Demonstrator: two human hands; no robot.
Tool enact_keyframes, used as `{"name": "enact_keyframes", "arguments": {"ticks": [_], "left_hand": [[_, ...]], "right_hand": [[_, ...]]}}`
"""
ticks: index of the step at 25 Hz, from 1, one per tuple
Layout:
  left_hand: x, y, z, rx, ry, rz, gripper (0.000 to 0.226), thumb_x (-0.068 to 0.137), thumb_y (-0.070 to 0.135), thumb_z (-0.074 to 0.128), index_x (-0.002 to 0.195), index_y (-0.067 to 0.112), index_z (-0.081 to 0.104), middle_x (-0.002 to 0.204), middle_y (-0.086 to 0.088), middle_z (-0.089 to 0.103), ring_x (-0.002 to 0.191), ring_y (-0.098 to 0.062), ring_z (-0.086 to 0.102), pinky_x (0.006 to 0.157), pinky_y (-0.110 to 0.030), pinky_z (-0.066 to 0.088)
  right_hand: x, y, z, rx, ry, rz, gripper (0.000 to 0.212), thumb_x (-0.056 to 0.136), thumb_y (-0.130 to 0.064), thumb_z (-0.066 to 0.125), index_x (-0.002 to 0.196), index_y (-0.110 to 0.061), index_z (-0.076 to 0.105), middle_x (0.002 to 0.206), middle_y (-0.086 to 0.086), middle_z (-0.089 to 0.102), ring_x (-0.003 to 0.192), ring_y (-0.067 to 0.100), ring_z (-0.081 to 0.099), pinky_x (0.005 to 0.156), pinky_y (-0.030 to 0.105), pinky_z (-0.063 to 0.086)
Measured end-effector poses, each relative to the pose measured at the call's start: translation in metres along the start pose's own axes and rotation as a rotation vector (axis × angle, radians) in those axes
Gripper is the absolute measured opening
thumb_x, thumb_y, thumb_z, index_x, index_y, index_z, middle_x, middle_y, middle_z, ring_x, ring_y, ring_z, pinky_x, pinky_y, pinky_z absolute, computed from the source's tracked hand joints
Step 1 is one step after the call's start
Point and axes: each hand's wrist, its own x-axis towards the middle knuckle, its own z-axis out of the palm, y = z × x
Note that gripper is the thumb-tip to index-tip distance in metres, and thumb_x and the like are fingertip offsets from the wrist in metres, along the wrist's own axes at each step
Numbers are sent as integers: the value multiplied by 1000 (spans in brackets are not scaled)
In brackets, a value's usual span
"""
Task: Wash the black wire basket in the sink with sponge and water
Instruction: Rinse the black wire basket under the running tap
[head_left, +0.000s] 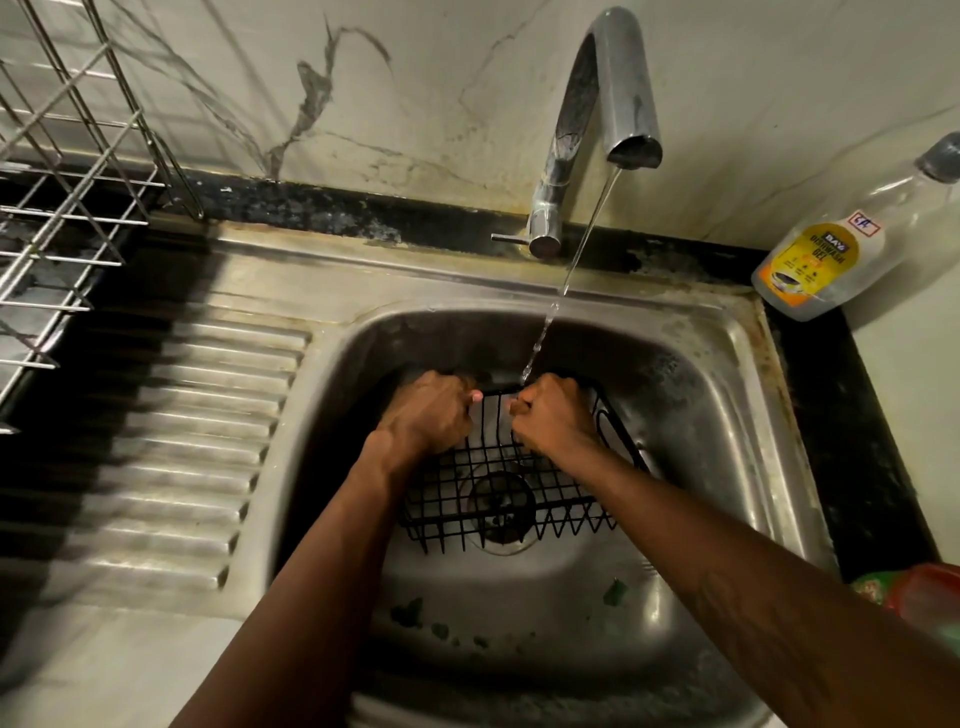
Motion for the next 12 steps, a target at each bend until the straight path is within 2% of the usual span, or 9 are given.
{"name": "enact_keyframes", "arguments": {"ticks": [2,4,6,9,11,12], "left_hand": [[-3,-10,2,-35,-26,-38,32,98,41,45,120,26,64,112,-4,69,94,-22,64,82,-38,56],[-8,-16,3,-63,-42,-70,31,99,40,47,117,24,65,114,-5,67,96,-22,63,86,-41,56],[-11,-18,1,-80,-18,-76,27,99,38,49,115,22,66,111,-5,68,94,-22,64,85,-42,57],[-8,-21,-1,-86,1,-75,27,99,37,50,114,22,67,112,-6,70,98,-26,66,86,-41,57],[-6,-24,0,-79,-10,-77,27,99,37,50,111,21,67,111,-7,70,99,-28,66,87,-42,57],[-7,-25,1,-80,-18,-80,27,100,37,49,110,21,68,110,-7,71,97,-27,66,87,-41,57]], "right_hand": [[5,-13,2,-141,-174,-5,13,89,-25,75,79,-18,69,76,2,68,69,15,68,59,27,58],[3,-18,10,-241,-305,-49,11,89,-24,75,87,-17,66,89,5,68,79,19,69,71,37,63],[3,-15,15,-190,-261,-86,14,89,-23,74,80,-18,64,92,6,67,81,18,66,74,37,62],[6,-17,7,-30,-126,-103,19,92,-28,72,77,-16,71,84,4,69,80,19,69,77,37,62],[8,-16,-3,90,-28,-62,22,91,-28,74,71,-17,74,72,1,71,67,16,71,66,36,63],[9,-14,-9,98,-8,-45,18,90,-27,74,75,-17,74,74,0,70,67,15,70,63,35,63]]}}
